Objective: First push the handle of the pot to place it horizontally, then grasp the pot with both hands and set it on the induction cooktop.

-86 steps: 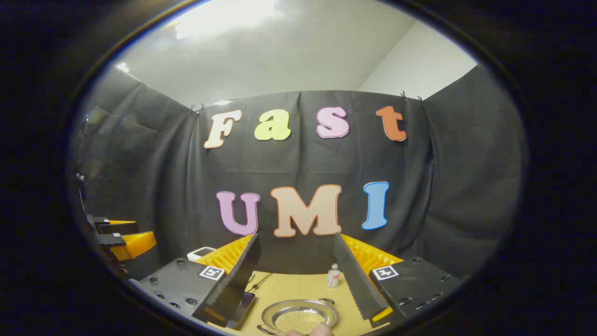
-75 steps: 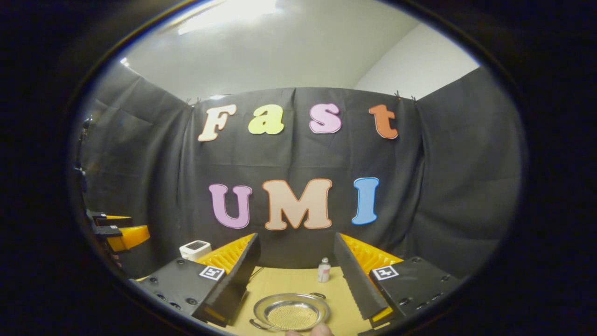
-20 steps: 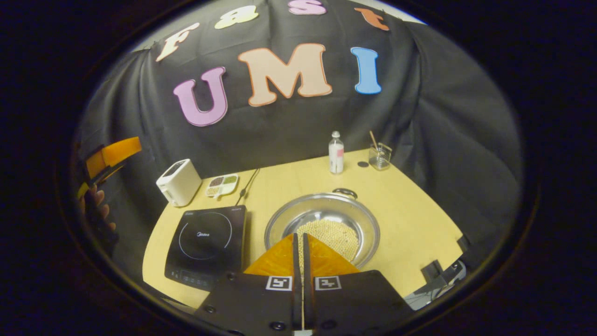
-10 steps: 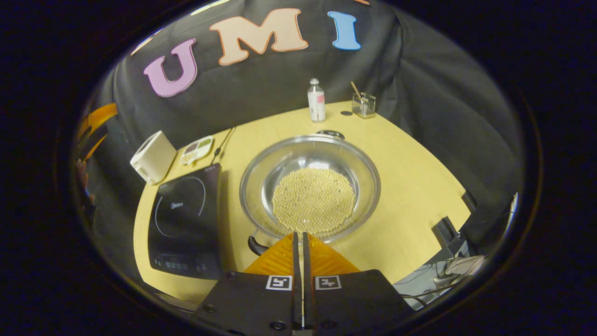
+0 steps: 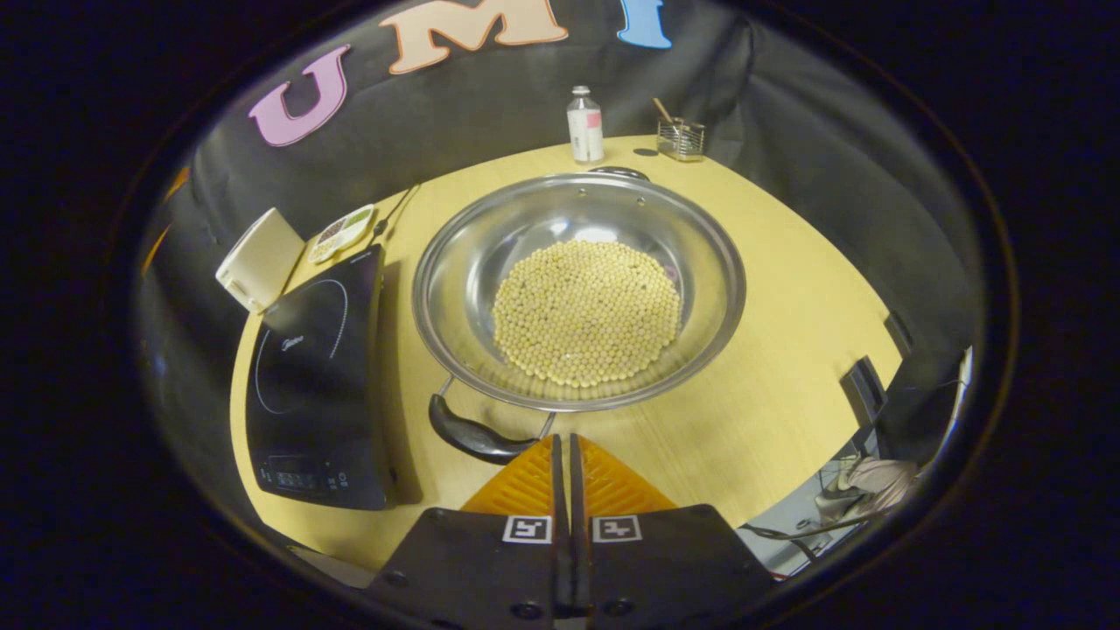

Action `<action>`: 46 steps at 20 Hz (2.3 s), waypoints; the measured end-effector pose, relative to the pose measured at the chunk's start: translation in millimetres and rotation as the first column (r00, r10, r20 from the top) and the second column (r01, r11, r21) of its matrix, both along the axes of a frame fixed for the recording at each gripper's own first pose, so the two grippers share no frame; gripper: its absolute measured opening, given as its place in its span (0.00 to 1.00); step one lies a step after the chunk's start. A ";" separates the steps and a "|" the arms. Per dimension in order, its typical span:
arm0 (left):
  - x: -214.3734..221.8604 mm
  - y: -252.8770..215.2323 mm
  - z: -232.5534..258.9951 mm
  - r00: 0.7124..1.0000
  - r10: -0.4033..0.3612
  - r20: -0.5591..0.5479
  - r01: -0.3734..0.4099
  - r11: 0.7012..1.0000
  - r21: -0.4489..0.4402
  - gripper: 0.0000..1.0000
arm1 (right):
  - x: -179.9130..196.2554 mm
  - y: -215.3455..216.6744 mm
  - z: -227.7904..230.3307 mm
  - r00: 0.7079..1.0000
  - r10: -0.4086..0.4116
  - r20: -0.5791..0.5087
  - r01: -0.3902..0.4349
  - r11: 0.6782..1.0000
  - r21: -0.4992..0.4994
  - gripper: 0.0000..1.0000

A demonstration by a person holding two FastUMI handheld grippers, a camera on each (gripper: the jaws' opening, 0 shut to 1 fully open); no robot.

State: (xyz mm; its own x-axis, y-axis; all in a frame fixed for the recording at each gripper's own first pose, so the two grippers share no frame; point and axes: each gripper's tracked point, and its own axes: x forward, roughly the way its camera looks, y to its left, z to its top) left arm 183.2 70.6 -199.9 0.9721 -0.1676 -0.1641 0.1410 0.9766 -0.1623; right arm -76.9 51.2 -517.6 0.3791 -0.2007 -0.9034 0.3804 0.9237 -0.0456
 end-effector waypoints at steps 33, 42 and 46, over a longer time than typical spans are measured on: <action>-3.7 43.3 -36.0 0.993 0.063 -0.103 -0.058 0.997 0.050 0.94 | 91.6 104.4 -30.8 0.998 -0.064 -0.004 0.063 0.969 0.241 0.00; -22.4 -6.4 -57.5 0.973 -0.018 -0.231 0.023 1.000 0.017 0.94 | 101.8 81.4 18.0 0.991 -0.017 0.134 -0.025 0.953 0.303 0.03; -38.9 -56.1 -81.4 0.940 -0.066 -0.334 0.068 0.998 -0.006 0.94 | 114.6 23.5 27.4 0.981 0.033 0.191 -0.082 0.965 0.251 0.02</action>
